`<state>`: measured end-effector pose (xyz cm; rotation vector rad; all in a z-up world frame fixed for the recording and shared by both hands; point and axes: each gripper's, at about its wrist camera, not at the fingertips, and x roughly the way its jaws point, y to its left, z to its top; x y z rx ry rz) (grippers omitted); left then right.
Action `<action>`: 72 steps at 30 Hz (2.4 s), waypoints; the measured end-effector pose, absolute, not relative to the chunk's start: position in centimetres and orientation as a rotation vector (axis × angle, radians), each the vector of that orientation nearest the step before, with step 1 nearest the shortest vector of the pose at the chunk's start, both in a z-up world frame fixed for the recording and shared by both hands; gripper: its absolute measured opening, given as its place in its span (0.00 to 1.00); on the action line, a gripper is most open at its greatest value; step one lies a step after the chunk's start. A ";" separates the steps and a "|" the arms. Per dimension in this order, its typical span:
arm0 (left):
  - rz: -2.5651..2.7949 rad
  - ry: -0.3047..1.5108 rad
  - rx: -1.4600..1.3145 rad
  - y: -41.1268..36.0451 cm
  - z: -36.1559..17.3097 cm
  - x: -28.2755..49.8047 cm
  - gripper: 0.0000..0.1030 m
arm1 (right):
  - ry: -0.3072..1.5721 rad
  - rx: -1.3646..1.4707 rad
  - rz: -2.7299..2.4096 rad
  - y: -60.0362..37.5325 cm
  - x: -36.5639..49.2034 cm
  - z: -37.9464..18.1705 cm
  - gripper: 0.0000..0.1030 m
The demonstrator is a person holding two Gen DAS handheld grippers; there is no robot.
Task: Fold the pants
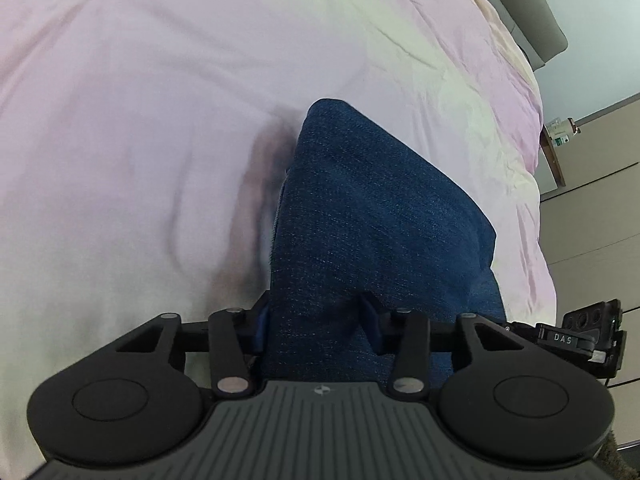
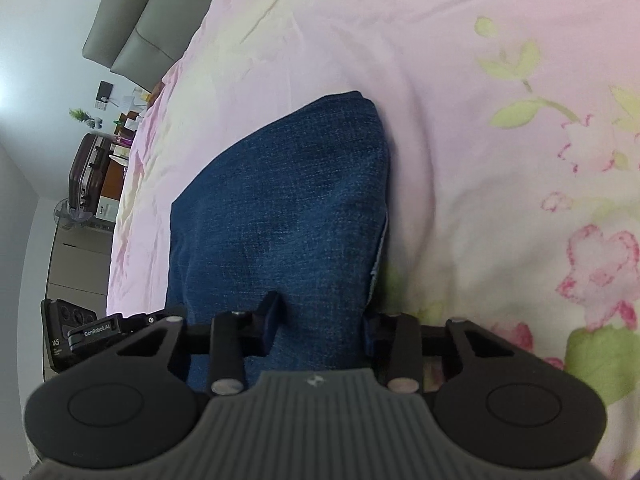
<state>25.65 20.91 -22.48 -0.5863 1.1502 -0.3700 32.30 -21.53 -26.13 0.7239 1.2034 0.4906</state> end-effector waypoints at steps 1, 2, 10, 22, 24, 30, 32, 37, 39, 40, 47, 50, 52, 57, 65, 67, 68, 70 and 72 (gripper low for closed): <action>-0.368 1.137 -0.584 20.9 -22.1 25.3 0.38 | 1.198 0.712 0.497 -21.5 32.2 -25.6 0.25; -0.367 1.123 -0.585 21.0 -21.7 25.1 0.36 | 1.192 0.704 0.504 -21.1 32.2 -25.1 0.22; -0.322 1.041 -0.633 23.0 -19.9 23.3 0.32 | 1.122 0.647 0.598 -19.3 32.1 -19.2 0.16; -0.108 0.959 -0.585 34.1 -15.5 21.3 0.32 | 1.115 0.607 0.832 -6.1 35.1 -16.9 0.16; -0.085 0.962 -0.585 34.9 -16.4 21.7 0.32 | 1.130 0.611 0.846 -4.2 35.8 -18.0 0.16; -0.081 0.982 -0.594 35.9 -20.3 22.4 0.32 | 1.202 0.574 0.799 -1.4 37.4 -21.6 0.16; -0.096 0.972 -0.607 36.2 -21.0 22.2 0.33 | 1.224 0.560 0.777 -0.8 37.9 -23.0 0.17; -0.034 0.947 -0.597 35.6 -21.7 21.5 0.45 | 1.253 0.511 0.696 0.1 37.9 -25.4 0.27; 0.022 0.906 -0.571 34.7 -21.3 20.6 0.47 | 1.237 0.475 0.675 0.7 37.7 -25.3 0.30; 0.050 0.885 -0.541 34.1 -20.9 20.3 0.48 | 1.231 0.457 0.666 1.0 37.7 -25.1 0.33; 0.214 0.776 -0.390 30.9 -15.8 16.9 0.48 | 1.105 0.188 0.616 0.4 34.9 -20.4 0.50; 0.229 0.694 -0.317 29.3 -12.0 15.1 0.48 | 0.988 0.127 0.627 -0.9 32.4 -17.1 0.58; 0.230 0.647 -0.240 27.7 -9.2 13.9 0.48 | 0.919 0.096 0.636 -1.3 30.7 -14.8 0.60; 0.198 0.555 -0.101 24.3 -1.2 10.9 0.48 | 0.758 0.054 0.648 -3.1 25.9 -9.2 0.75; 0.137 0.528 0.188 20.6 8.5 5.9 0.51 | 0.508 0.025 0.661 -6.3 16.6 -1.4 0.92; 0.129 0.529 0.208 19.8 9.0 4.5 0.51 | 0.479 0.035 0.633 -7.0 14.4 -0.4 0.95; 0.131 0.512 0.203 19.5 9.0 3.5 0.52 | 0.466 0.039 0.614 -7.3 13.3 -0.1 0.95; 0.138 0.480 0.150 19.0 8.6 2.1 0.55 | 0.429 0.051 0.582 -8.1 10.8 0.5 0.95; 0.156 0.440 0.072 18.4 7.5 0.8 0.55 | 0.378 0.036 0.562 -8.7 8.0 1.0 0.95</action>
